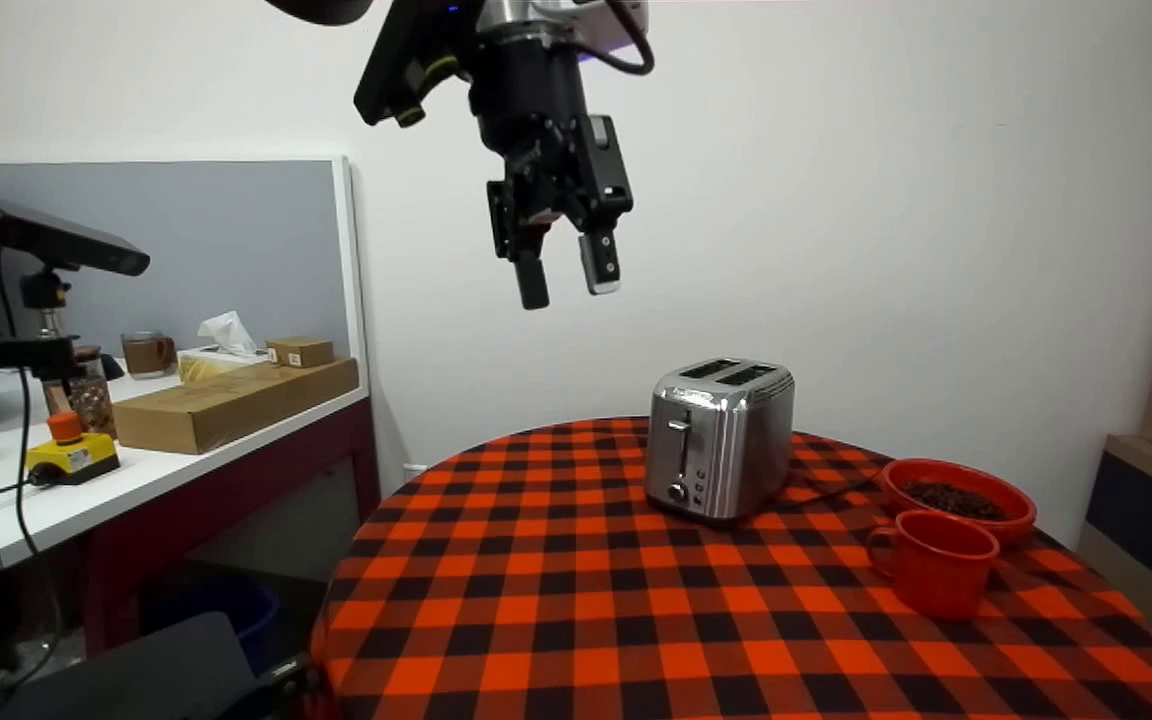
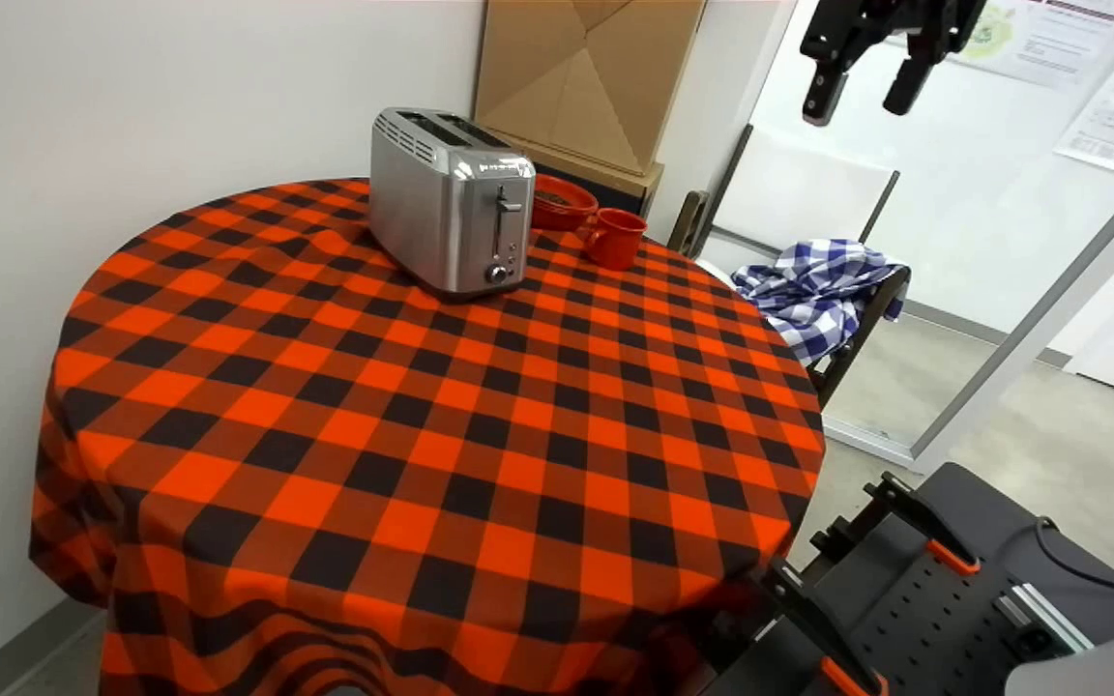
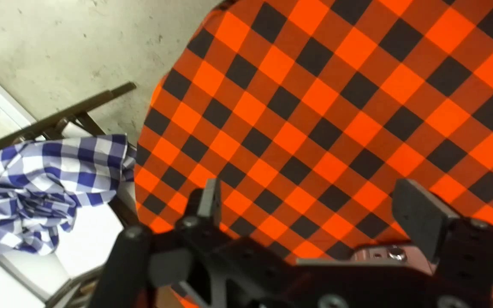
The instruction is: Push the lever on the toaster downwards
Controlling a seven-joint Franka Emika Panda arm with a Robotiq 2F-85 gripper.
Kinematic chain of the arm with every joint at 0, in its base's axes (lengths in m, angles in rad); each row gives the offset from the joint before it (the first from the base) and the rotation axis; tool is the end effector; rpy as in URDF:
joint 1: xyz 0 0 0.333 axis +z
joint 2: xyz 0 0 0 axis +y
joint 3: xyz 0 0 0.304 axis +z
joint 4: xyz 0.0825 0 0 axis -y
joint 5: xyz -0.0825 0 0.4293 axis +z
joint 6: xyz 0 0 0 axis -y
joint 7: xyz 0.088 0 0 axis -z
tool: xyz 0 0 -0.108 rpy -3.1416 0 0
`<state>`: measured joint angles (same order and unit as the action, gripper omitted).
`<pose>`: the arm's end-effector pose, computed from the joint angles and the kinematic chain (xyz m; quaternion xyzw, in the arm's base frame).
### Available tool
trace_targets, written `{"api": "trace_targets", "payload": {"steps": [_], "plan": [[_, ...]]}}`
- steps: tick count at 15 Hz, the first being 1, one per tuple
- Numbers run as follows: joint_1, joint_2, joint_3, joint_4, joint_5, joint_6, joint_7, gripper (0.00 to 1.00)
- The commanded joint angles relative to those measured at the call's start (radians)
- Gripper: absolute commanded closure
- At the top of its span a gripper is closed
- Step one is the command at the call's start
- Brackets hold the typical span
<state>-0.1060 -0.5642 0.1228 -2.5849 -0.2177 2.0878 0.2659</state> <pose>0.4255 -0.0061 0.4199 0.9879 -0.0810 0.0466 0.1235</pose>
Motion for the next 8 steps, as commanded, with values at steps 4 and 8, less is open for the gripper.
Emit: {"api": "trace_targets", "payload": {"steps": [4, 8], "plan": [[0.065, 0.136, -0.066, 0.118, 0.008, 0.301, -0.187, 0.00], [0.092, 0.265, -0.061, 0.191, 0.012, 0.402, -0.260, 0.27]]}}
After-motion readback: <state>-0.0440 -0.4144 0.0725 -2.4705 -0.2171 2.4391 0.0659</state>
